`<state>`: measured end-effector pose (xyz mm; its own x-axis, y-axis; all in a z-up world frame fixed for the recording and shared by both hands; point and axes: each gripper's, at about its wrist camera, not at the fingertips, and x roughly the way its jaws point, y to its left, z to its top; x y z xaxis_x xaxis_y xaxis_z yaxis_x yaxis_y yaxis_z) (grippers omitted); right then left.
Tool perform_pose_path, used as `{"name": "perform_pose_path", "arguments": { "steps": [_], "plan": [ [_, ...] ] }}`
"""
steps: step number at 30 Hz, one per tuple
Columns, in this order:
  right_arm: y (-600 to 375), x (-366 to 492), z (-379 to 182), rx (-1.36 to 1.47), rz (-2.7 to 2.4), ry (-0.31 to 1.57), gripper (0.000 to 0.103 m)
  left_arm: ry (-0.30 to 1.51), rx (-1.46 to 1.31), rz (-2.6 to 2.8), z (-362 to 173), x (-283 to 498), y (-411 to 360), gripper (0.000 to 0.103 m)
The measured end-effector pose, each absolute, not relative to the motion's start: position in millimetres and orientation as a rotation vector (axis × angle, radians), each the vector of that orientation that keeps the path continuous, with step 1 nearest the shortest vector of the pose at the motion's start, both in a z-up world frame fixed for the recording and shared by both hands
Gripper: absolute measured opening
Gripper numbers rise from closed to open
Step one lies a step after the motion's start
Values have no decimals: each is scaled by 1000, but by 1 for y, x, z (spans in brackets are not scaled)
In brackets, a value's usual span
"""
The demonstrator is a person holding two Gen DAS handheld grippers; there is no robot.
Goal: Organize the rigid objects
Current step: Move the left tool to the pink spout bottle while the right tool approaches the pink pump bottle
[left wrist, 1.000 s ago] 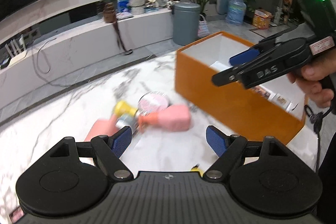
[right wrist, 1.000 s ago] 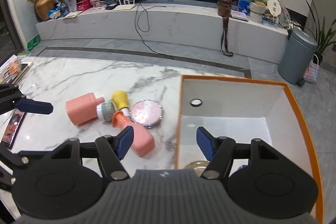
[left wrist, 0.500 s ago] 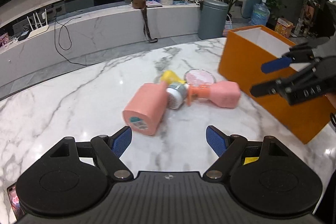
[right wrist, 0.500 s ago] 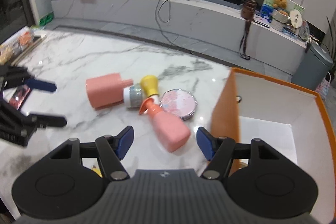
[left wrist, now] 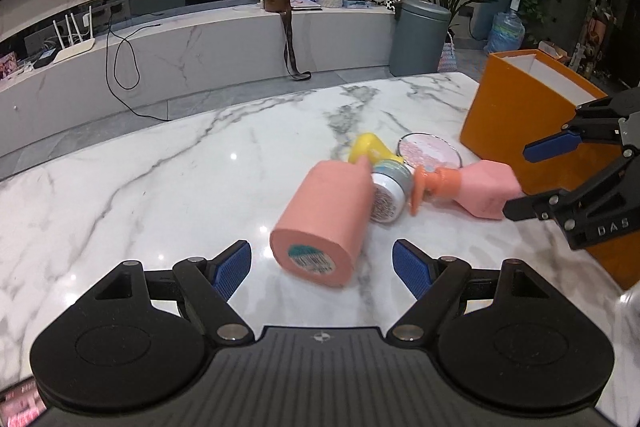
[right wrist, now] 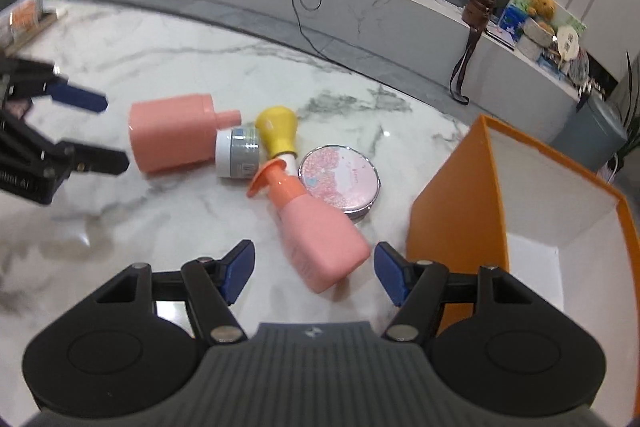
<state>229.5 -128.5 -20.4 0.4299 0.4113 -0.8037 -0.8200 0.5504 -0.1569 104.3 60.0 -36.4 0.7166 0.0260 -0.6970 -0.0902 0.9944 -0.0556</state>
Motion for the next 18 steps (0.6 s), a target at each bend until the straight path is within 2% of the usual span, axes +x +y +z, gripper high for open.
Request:
{"name": "perform_pose_path", "arguments": {
  "steps": [18],
  "plan": [
    [-99,251,-50,-704,810,820,65,750,-86,19,-56,129,70,93]
  ]
}}
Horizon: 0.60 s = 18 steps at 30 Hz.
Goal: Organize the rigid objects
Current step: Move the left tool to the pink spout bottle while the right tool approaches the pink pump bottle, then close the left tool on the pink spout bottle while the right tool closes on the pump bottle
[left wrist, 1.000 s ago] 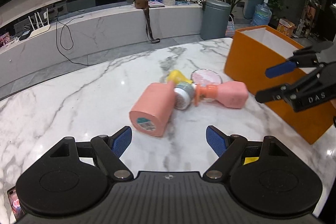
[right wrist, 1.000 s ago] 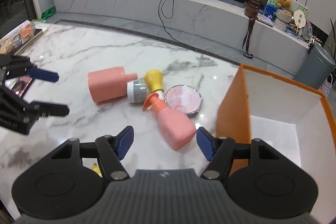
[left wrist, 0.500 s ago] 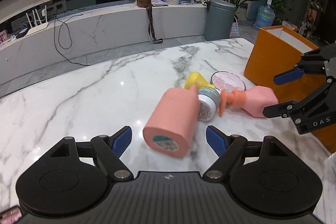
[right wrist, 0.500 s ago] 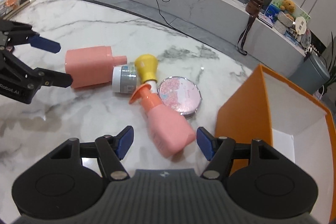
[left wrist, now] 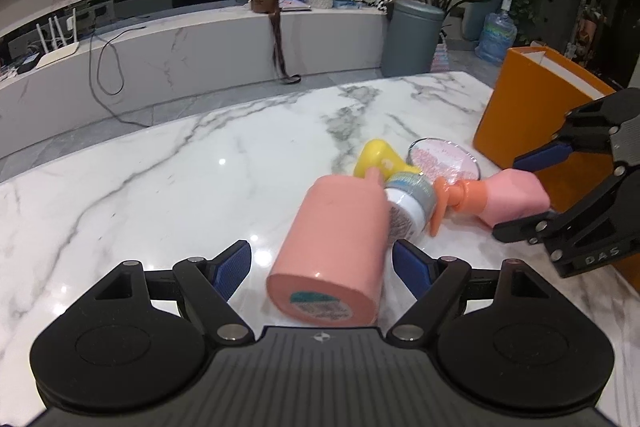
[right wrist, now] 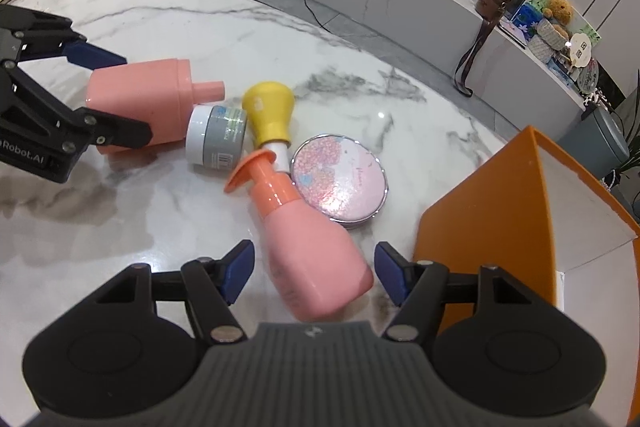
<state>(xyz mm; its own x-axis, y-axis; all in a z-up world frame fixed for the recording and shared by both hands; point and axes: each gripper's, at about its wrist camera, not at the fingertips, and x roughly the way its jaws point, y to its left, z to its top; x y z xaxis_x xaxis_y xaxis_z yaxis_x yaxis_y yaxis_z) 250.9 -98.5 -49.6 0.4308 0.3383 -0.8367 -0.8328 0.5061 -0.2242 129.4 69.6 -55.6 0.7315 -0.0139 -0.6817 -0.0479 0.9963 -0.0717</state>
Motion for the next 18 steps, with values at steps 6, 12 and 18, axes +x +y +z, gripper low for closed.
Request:
{"name": "perform_pose_path", "arguments": {
  "steps": [6,12,18],
  "plan": [
    [-98,250,-50,-730,803,811,57,750,-65,8,-54,126,62,69],
    [-102,250,-46,-705,823,859,54,767,-41,13,-52,120,56,67],
    [-106,245,-42,-682,842,919,50,806,-56,18,-48,108,51,67]
  ]
}}
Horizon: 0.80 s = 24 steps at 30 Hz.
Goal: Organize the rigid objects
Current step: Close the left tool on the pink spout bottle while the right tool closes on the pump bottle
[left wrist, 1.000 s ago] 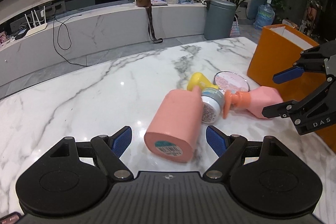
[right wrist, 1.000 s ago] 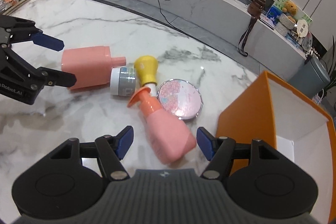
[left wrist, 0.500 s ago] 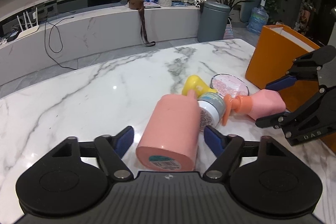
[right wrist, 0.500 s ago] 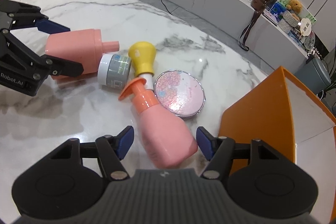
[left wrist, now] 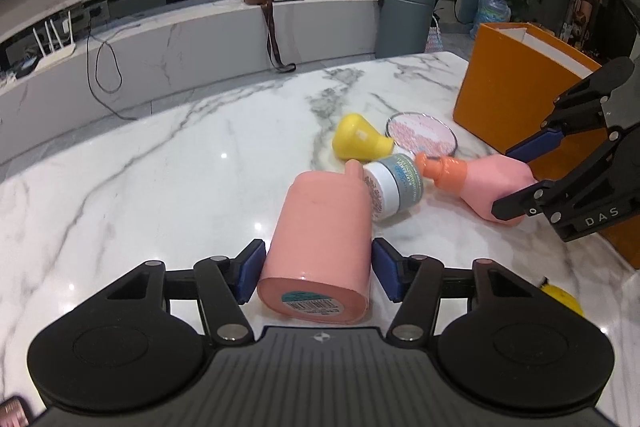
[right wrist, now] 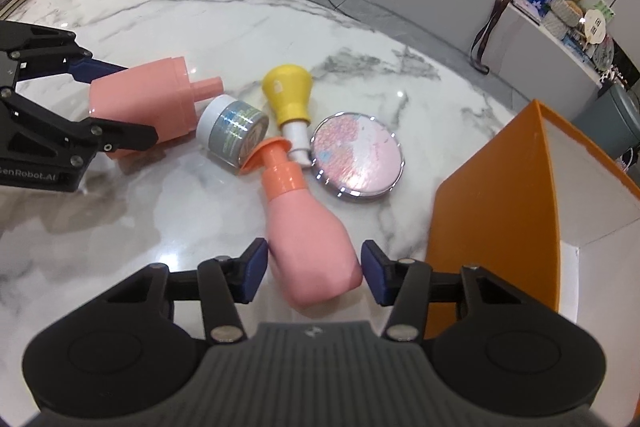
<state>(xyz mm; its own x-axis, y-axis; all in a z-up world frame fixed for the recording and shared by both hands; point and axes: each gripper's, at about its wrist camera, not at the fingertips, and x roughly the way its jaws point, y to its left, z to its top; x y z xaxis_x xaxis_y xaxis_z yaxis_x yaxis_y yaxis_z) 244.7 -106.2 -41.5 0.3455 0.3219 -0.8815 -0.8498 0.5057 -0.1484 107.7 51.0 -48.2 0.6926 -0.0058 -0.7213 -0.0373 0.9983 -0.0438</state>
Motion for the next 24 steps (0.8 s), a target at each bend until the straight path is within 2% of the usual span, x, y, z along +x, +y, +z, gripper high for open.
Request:
{"name": "perform_pose_path", "arguments": {
  "steps": [8,11,17,22,24],
  "plan": [
    [-105,242,-43,-702,891,924,50,826,-111,43,-46,92,54,67],
    [-103,244,-46,-708,907,898,55,809,-97,43,-48,96,49,68],
    [-101,247,-54,-727,914,916,55,797,-70,33,-54,101,43,76],
    [-101,250,-60,-694,927,941,55,775,-64,25,-57,104,40,76],
    [-102,251,-59,-691,919,951,49,768,-65,25,-58,104,40,76]
  ]
}}
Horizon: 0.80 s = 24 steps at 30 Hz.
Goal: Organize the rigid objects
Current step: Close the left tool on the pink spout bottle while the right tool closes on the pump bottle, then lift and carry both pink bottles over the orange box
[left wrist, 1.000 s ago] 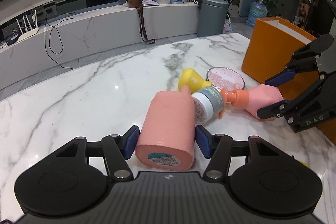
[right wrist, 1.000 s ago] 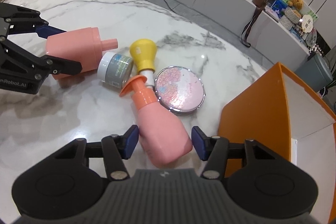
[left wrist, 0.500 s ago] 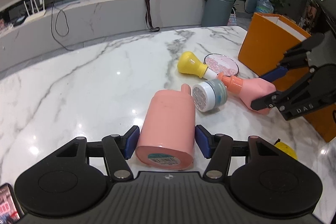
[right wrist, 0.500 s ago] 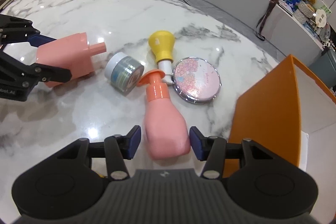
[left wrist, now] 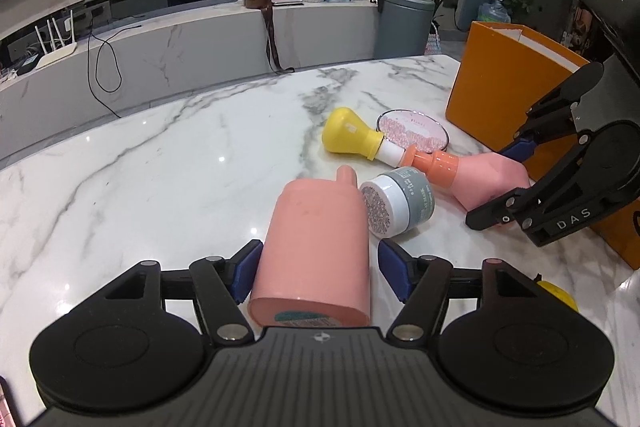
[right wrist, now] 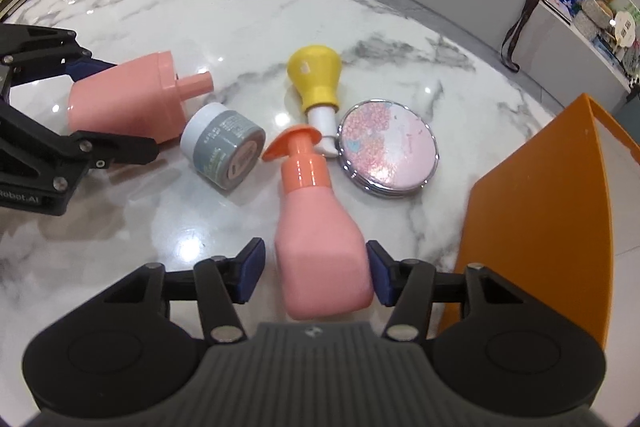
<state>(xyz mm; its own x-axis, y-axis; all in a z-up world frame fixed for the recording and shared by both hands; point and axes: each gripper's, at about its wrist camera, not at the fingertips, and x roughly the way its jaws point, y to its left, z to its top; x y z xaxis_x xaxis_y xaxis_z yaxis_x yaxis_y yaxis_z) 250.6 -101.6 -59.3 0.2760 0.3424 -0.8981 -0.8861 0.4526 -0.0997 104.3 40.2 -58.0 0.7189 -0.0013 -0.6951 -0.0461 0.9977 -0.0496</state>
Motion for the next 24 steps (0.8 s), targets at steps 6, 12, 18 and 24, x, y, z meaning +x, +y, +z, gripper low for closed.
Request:
{"name": "perform_pose_path", "arguments": {
  "steps": [6,12,18,24],
  "plan": [
    [-102,250,-57,-683,900,961,47,779,-94,16,-58,101,44,63],
    [-103,251,-54,-665,894,974,44,786,-108,34,-54,98,46,62],
    [-104,253,-48,-646,899,969,42,778,-101,45,-44,93,43,62],
    [-108,254,-37,-613,898,950,42,771,-80,52,-32,87,37,62]
  ]
}}
